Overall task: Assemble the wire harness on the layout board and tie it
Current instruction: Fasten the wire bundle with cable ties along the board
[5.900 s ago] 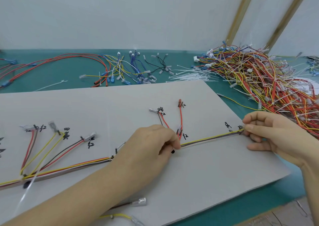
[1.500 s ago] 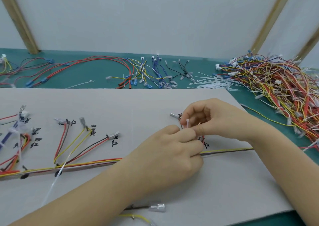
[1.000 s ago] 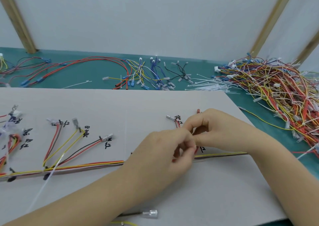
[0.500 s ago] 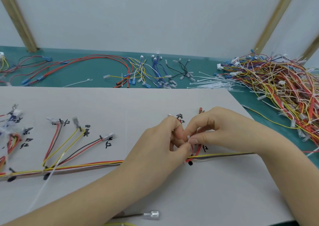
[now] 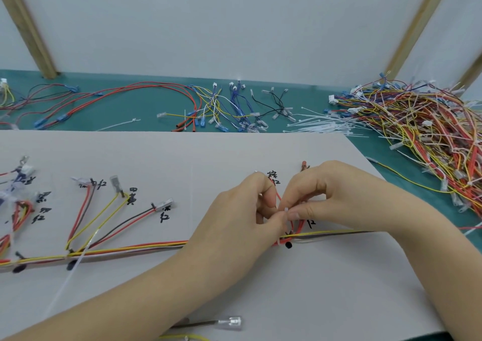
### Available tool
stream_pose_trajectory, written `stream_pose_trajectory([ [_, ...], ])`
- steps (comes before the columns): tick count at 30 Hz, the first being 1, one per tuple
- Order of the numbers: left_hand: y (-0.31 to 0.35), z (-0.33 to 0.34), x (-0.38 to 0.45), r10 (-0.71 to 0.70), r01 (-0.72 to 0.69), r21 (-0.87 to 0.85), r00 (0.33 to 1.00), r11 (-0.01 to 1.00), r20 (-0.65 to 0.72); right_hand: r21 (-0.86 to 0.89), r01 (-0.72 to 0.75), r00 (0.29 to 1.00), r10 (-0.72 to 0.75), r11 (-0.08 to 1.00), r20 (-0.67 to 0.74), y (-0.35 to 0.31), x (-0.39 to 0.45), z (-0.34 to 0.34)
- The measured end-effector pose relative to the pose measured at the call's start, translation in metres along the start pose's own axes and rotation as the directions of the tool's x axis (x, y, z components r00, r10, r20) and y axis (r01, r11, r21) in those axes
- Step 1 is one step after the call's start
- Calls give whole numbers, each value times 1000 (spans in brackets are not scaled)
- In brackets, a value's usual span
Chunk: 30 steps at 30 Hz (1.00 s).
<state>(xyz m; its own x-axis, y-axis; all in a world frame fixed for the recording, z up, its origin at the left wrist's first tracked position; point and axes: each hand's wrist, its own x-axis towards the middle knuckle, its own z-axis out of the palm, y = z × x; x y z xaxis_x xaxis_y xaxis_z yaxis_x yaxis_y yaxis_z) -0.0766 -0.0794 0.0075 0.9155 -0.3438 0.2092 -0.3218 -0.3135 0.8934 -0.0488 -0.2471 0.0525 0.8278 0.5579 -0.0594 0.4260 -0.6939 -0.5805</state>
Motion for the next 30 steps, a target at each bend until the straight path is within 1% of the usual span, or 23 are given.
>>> stream_pose_trajectory([
  [2, 0, 0, 0, 6, -6, 10, 1000, 1000, -8, 3, 16, 1000, -16, 1000, 10, -2, -1, 1],
  [5, 0, 1, -1, 11, -11, 29, 1000, 1000, -20, 114, -28, 999, 23, 993, 42, -1, -4, 0],
  [7, -1, 1, -1, 19, -18, 49, 999, 999, -26, 162, -47, 999, 43, 986, 27, 1, -3, -1],
  [12, -1, 3, -1, 26, -23, 73, 999, 997, -34, 201, -76, 997, 80, 977, -13, 4, -2, 0],
  [15, 0, 3, -2, 26, -24, 70, 999, 997, -30, 172, -81, 995, 91, 982, -48, 2, -3, 0],
  [19, 1, 0, 2, -13, 13, 33, 1000, 999, -17, 144, -31, 994, 46, 989, -103, -2, -6, -4],
  [23, 1, -3, 3, 21, -24, 131, 1000, 991, 22, 41, -23, 993, 27, 999, -113, -4, -6, -3],
  [30, 2, -3, 4, -2, -6, 142, 999, 990, 51, 10, -27, 989, 28, 1000, -144, -5, -5, -3],
])
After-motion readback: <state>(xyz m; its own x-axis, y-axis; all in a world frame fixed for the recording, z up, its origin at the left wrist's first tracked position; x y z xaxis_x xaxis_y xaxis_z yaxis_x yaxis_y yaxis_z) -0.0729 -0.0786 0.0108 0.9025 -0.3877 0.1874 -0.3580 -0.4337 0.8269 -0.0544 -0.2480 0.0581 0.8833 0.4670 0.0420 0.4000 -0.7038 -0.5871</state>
